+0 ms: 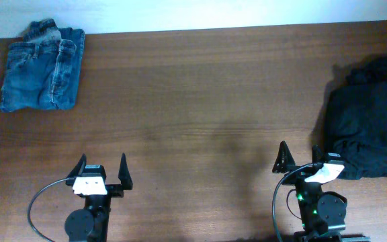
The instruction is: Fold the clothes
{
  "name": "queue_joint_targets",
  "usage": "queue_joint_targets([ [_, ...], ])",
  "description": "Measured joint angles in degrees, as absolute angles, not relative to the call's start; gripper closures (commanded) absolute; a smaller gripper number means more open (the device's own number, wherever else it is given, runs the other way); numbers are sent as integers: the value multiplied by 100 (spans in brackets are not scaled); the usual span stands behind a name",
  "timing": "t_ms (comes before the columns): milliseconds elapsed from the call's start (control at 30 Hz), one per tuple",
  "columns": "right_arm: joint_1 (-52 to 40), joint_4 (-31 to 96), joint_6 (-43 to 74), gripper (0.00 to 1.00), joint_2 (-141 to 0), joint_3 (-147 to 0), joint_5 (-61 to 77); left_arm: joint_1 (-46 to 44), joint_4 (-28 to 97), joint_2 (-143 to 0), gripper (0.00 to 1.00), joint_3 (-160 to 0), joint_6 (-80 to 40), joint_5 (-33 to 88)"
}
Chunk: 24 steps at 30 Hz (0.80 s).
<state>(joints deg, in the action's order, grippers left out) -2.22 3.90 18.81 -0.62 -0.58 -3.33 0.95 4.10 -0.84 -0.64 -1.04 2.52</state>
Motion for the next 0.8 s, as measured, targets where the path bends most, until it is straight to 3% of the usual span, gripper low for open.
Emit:
queue_joint_targets([
  [500,-222,368,1959,1,-62,-58,-303,95,410,-84,1,-67,-106,250],
  [700,-222,270,2781,1,-64,-58,720,95,410,-84,1,-67,-104,252],
  [800,-222,-373,3020,1,-69,-58,1332,95,410,-84,0,-64,-106,250],
])
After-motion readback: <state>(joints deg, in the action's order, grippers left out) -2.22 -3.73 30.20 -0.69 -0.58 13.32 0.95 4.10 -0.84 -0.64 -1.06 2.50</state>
